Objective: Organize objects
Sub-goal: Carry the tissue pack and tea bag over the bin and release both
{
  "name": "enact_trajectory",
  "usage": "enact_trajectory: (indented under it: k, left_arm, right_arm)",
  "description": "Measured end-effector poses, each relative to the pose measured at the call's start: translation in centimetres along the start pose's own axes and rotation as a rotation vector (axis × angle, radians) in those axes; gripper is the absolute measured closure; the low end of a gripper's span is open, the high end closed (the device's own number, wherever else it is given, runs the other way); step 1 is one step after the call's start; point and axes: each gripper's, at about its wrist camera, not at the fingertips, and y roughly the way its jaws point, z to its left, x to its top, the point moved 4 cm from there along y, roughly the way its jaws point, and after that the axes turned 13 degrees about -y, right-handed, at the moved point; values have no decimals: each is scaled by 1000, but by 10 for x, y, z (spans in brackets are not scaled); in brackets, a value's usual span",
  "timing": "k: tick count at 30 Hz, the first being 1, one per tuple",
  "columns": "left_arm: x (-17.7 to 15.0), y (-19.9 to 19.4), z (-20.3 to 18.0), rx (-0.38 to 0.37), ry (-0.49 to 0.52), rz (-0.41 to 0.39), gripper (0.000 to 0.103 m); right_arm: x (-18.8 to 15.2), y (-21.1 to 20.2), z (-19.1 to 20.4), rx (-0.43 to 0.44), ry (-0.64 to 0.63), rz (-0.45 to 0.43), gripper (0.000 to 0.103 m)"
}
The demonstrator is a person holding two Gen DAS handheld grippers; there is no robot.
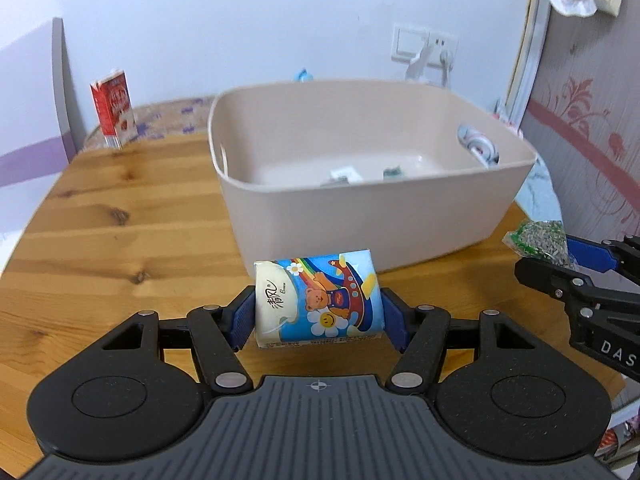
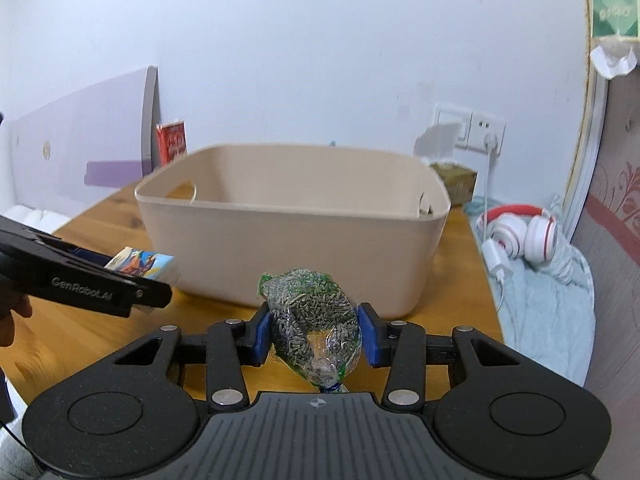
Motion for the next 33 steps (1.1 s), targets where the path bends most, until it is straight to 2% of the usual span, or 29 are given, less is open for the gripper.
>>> enact_trajectory:
  k: [9, 16, 19, 27, 33]
  left_arm:
    - [28, -26, -5, -18, 7, -87, 38]
    - [60, -21, -8, -12, 11, -132, 38]
    - [75, -11, -13, 33, 29, -174, 38]
    - [105, 31, -21, 56, 39, -130, 38]
    - [109, 68, -21, 54, 32, -24, 38]
  right_arm:
    - [32, -13, -8, -33, 0, -82, 61]
    - [61, -9, -22, -65, -2, -132, 61]
    - [72, -2, -28, -80, -6, -143, 61]
    - [88, 32, -43, -90, 18, -118, 61]
    - [96, 65, -47, -72, 15, -71, 61]
